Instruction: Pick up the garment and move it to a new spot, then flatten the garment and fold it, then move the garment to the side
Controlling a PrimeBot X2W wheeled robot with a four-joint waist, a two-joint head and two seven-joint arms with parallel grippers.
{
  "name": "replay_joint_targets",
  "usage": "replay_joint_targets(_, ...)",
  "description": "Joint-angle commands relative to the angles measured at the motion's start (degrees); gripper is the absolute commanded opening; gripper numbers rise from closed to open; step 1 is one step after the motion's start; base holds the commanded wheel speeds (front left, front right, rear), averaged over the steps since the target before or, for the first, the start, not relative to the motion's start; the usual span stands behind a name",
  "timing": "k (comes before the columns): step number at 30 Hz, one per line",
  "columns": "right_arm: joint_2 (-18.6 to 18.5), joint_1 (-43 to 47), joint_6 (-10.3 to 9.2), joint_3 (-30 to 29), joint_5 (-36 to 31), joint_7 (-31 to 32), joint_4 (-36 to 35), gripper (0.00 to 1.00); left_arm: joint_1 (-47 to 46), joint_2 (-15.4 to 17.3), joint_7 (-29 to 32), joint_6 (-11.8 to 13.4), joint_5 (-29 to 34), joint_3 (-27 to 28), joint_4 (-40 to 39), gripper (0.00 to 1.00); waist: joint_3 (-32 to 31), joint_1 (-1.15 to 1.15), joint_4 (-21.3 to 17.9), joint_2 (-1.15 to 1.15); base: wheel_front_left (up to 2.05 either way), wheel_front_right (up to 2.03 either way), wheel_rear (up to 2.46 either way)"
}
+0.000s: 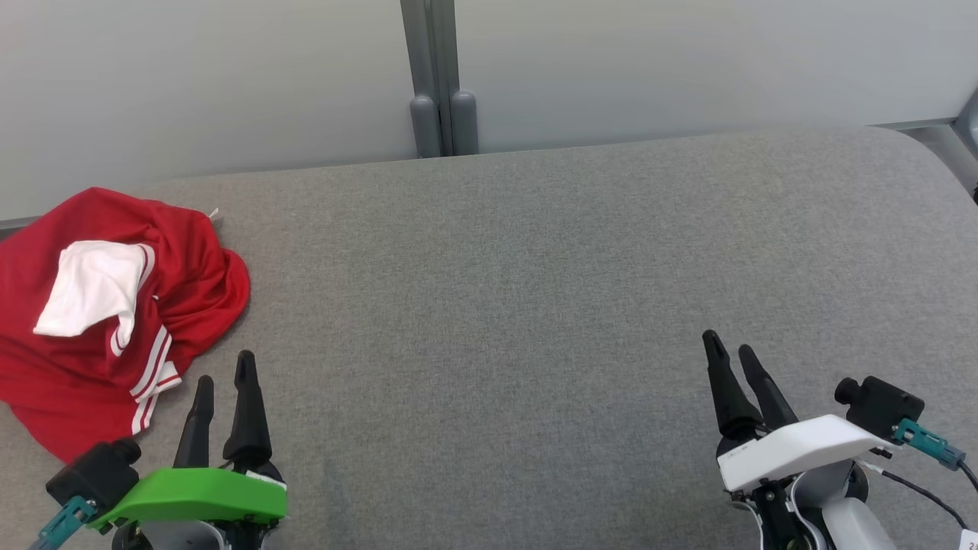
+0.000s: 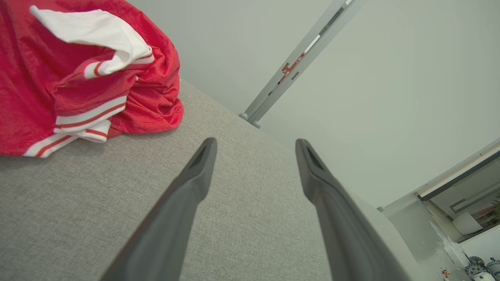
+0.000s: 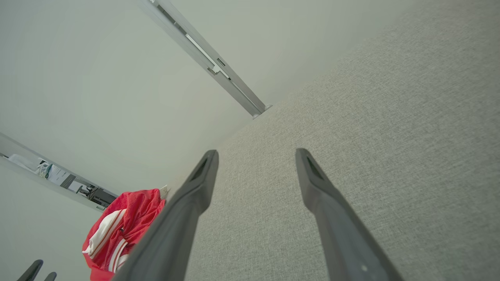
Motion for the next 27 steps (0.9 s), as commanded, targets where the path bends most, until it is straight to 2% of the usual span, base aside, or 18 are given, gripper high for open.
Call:
replay_joint_targets(1, -0.3, -0.3, 0.02, 0.5, -2.2, -0.7, -1.0, 1.00, 0.0, 0.7, -0.6, 0.4, 2.4, -0.3, -1.0, 1.00, -0.2, 0.00, 0.0, 0.00, 0.00, 0.00, 0.00)
replay_joint_targets(10, -0.4, 0.7, 0.02, 1.8, -8.4, -2.3, -1.3, 1.00, 1.7, 1.4, -2.1, 0.7, 8.7, -1.8, -2.2, 1.00, -1.0, 0.00, -0.3, 0.00, 0.00, 0.00, 0.00)
replay_joint_targets(27, -0.4, 1.8, 0.03, 5.2, -18.6, -4.9, 0.1, 1.00, 3.8, 2.2, -4.7, -0.6, 19.5, -3.9, -2.7, 1.00, -2.2, 0.00, -0.6, 0.00, 0.00, 0.00, 0.00)
